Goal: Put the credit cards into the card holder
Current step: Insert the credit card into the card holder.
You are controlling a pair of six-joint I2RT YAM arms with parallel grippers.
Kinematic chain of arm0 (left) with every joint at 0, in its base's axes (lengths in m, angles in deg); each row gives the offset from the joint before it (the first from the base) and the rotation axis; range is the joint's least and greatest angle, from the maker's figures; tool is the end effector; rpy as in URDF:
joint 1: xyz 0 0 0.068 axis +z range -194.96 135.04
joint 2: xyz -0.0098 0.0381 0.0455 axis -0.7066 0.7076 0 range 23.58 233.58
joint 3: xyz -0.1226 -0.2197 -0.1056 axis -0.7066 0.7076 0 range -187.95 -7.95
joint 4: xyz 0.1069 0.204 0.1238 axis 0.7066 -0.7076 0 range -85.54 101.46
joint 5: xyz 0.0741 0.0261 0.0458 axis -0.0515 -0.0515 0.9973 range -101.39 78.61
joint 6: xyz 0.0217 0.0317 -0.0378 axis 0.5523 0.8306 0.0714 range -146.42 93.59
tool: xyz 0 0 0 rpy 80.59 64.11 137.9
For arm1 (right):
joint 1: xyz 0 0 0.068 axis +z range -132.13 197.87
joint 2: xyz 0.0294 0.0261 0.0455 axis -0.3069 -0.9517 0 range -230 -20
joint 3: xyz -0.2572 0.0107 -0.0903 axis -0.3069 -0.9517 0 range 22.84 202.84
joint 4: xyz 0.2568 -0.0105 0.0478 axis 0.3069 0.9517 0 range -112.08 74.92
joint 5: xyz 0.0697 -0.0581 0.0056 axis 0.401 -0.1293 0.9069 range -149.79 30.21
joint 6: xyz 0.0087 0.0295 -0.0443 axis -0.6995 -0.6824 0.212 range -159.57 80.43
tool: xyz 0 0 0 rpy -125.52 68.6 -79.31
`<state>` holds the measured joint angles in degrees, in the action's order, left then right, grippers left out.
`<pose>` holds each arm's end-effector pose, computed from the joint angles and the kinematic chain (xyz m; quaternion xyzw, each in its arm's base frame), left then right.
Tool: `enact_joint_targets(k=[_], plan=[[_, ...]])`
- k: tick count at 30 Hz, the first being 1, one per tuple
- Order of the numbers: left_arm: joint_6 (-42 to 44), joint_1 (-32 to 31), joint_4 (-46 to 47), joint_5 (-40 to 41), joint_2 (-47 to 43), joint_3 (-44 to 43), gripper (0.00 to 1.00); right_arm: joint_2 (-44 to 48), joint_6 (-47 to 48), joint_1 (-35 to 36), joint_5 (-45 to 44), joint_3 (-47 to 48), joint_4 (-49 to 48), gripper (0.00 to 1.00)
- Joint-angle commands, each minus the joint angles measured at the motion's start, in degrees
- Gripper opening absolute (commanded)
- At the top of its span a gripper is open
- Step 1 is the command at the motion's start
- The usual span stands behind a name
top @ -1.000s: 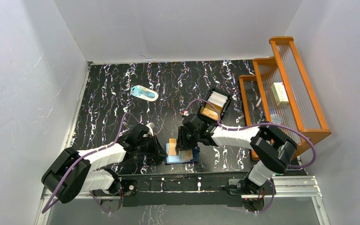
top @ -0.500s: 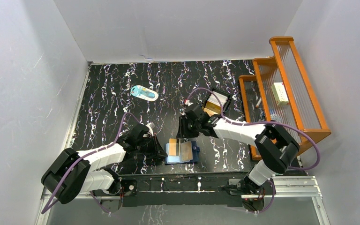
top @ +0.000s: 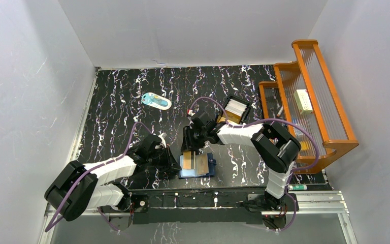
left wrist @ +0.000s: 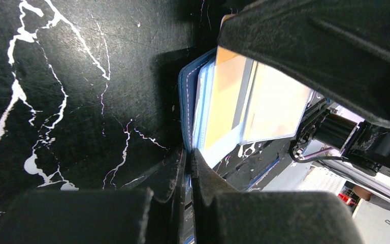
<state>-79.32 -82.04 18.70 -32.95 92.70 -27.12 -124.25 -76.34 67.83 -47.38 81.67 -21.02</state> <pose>0.1583 -0.1360 0.1386 -0.0496 0.9016 -0.3997 0.1575 0.2351 0.2916 0.1582 -0.1458 0.9126 0.3261 0.1990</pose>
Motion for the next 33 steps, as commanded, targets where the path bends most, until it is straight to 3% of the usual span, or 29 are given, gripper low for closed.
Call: enact_joint_targets(k=[1, 12, 25, 33], plan=[[0.9, -0.2, -1.1, 0.1, -1.2, -0.3, 0.0, -0.4, 0.9, 0.0, 5.8, 2.0, -4.2, 0.46], [1.0, -0.2, -1.1, 0.2, -1.0, -0.4, 0.0, 2.0, -2.3, 0.1, 7.9, -1.9, -6.8, 0.37], [0.7, -0.2, -1.1, 0.4, -1.3, -0.3, 0.0, 3.9, -4.8, 0.6, 7.5, -3.1, -5.9, 0.34], [0.5, -0.2, -1.3, 0.6, -1.4, -0.2, 0.0, 10.8, -7.3, 0.6, -1.5, -3.3, 1.6, 0.46]])
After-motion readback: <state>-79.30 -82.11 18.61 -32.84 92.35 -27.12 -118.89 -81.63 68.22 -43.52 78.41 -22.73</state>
